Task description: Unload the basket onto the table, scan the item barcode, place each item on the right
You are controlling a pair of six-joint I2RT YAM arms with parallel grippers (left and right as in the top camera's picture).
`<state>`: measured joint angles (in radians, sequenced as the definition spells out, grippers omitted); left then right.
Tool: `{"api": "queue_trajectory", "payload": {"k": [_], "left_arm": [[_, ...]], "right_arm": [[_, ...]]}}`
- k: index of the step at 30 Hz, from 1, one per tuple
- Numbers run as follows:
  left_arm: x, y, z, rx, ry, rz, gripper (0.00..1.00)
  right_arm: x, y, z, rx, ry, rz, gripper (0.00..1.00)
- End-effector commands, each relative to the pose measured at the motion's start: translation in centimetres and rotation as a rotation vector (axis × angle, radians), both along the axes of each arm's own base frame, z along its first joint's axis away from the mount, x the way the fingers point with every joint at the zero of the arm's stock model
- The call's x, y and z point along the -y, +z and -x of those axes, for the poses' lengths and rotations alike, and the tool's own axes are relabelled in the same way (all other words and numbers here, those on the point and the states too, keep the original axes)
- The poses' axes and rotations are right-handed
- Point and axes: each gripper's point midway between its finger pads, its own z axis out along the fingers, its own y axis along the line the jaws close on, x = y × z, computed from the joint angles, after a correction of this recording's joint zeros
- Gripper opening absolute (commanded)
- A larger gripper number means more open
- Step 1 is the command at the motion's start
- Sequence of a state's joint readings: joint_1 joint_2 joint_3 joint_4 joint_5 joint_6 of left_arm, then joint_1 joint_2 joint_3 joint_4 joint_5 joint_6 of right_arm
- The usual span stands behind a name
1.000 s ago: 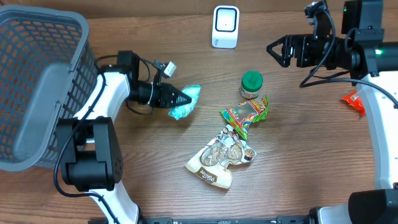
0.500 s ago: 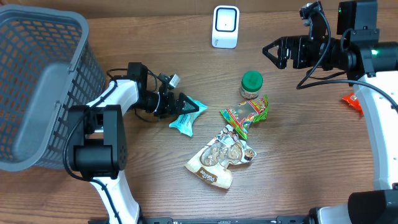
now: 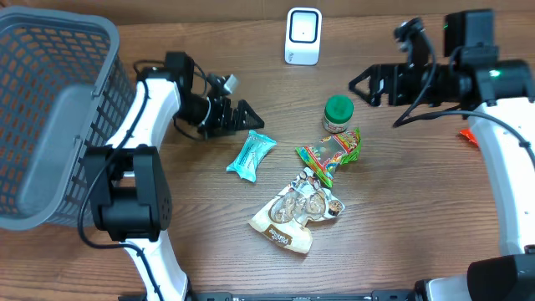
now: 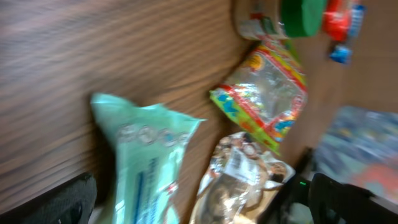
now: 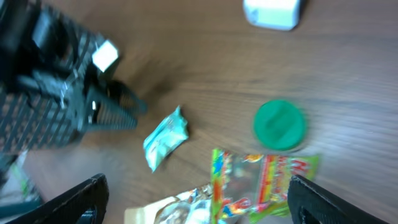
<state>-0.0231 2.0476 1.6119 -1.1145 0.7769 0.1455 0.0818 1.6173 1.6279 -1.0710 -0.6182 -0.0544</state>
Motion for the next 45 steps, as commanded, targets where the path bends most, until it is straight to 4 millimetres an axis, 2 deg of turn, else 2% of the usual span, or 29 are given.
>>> {"api": "queue_trajectory", "payload": {"k": [1,5,7,9,11,13,14,17,21,26,28,29,30,32,33,35,36,39,45], "left_arm": [[-3.0,3.9,-1.0,0.111,0.072,-0.22,1.0],[-6.0,7.2,0.3,0.158,0.163,-0.401,1.0],[-6.7,8.1,1.5,0.161,0.167,-0.449,1.0],[-7.1,8.2,2.8,0.148,0.161,-0.49,1.0],[-6.8,6.8,4.0,0.111,0.138,-0.507,1.0],[-6.5,5.4,4.8,0.078,0.119,-0.51,1.0],[-6.3,4.4,5.2,0.06,0.113,-0.512,1.0],[-6.0,1.3,6.4,0.002,0.12,-0.516,1.0],[-6.1,-1.6,7.6,-0.04,0.126,-0.52,1.0],[-6.1,-3.6,8.4,-0.058,0.128,-0.528,0.96],[-6.8,-4.2,8.4,-0.065,0.164,-0.571,0.94],[-7.4,-4.4,8.3,-0.064,0.181,-0.6,0.87],[-7.8,-4.5,8.2,-0.061,0.196,-0.625,0.69],[-8.4,-4.6,7.9,-0.057,0.224,-0.661,0.46],[-8.4,-4.6,7.8,-0.054,0.227,-0.66,0.32],[-8.4,-4.6,7.7,-0.056,0.246,-0.659,0.12],[-8.4,-4.6,7.6,-0.052,0.248,-0.657,0.06],[-8.3,-4.5,7.0,-0.033,0.257,-0.65,0.04],[-5.6,-4.2,5.4,0.055,0.222,-0.581,0.04]], "right_arm": [[-3.1,-0.9,2.2,-0.021,0.096,-0.024,0.91],[-6.3,-3.5,3.7,-0.04,0.181,-0.022,0.87],[-7.8,-4.7,4.1,-0.036,0.214,-0.026,0.77],[-8.9,-5.8,4.4,-0.047,0.217,-0.041,0.65],[-9.7,-7.1,4.6,-0.06,0.21,-0.057,0.33],[-10.2,-8.1,4.9,-0.072,0.21,-0.071,0.18],[-10.4,-8.6,5.1,-0.078,0.21,-0.073,0.13],[-11.1,-10.4,6.1,-0.094,0.231,-0.076,0.09],[-12.4,-12.4,7.4,-0.112,0.241,-0.094,0.04],[-14.6,-13.9,8.1,-0.101,0.255,-0.132,0.04],[-15.5,-14.8,8.2,-0.106,0.272,-0.131,0.04],[-16.0,-15.4,8.3,-0.112,0.28,-0.13,0.04],[-16.5,-16.0,8.3,-0.125,0.279,-0.133,0.04],[-17.3,-17.5,8.2,-0.149,0.279,-0.137,0.04],[-17.6,-18.2,8.1,-0.154,0.284,-0.135,0.04],[-18.0,-19.3,8.1,-0.164,0.291,-0.134,0.04],[-18.1,-19.8,8.1,-0.171,0.29,-0.132,0.04],[-18.1,-20.2,8.0,-0.173,0.286,-0.127,0.04],[-17.6,-20.9,7.0,-0.143,0.241,-0.077,0.04]]}}
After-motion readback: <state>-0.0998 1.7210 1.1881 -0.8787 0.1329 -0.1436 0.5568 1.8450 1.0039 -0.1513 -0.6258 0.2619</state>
